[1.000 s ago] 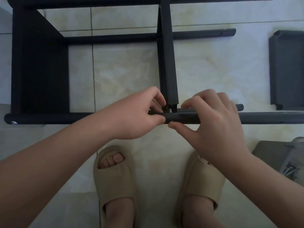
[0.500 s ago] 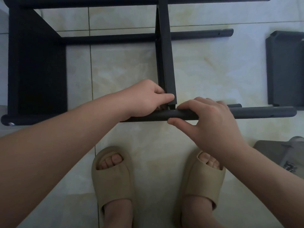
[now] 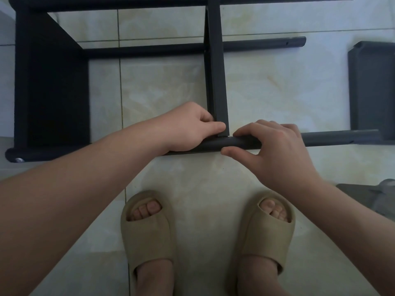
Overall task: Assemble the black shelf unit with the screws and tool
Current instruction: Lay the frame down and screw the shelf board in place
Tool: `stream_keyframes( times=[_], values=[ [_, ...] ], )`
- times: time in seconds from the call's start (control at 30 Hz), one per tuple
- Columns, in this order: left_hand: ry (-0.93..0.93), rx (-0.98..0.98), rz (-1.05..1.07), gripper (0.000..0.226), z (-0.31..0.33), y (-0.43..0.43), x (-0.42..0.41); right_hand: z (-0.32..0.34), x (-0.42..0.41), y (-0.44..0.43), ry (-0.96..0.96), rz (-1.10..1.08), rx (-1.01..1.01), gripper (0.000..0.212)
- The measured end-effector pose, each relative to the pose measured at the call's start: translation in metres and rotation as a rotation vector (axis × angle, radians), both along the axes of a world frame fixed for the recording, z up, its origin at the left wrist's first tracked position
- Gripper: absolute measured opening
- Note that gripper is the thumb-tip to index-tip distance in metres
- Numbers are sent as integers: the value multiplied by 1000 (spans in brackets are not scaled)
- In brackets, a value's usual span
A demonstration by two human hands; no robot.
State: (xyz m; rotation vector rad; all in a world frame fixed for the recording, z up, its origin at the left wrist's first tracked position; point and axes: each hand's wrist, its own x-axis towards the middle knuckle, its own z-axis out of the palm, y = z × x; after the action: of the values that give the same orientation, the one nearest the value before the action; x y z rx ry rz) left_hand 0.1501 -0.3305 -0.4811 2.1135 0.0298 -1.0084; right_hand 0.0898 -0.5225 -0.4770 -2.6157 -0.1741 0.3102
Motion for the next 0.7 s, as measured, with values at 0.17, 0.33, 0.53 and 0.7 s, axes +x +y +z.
stream_keyframes(
  times=[0.17, 0.33, 0.53, 0.7],
  values=[
    [-16, -56, 45, 25, -6, 1, 0, -5, 6, 0, -7, 10, -10, 47],
    [-67, -29, 34, 32, -8, 1, -2, -14, 5, -2, -73, 63, -74, 44],
    [-120, 23, 141, 29, 0, -7, -5, -12, 0, -6, -54, 145, -91, 61],
    [-332, 184, 147, 45, 24, -17, -13, 13, -21, -30, 1, 198, -127, 72]
  ],
)
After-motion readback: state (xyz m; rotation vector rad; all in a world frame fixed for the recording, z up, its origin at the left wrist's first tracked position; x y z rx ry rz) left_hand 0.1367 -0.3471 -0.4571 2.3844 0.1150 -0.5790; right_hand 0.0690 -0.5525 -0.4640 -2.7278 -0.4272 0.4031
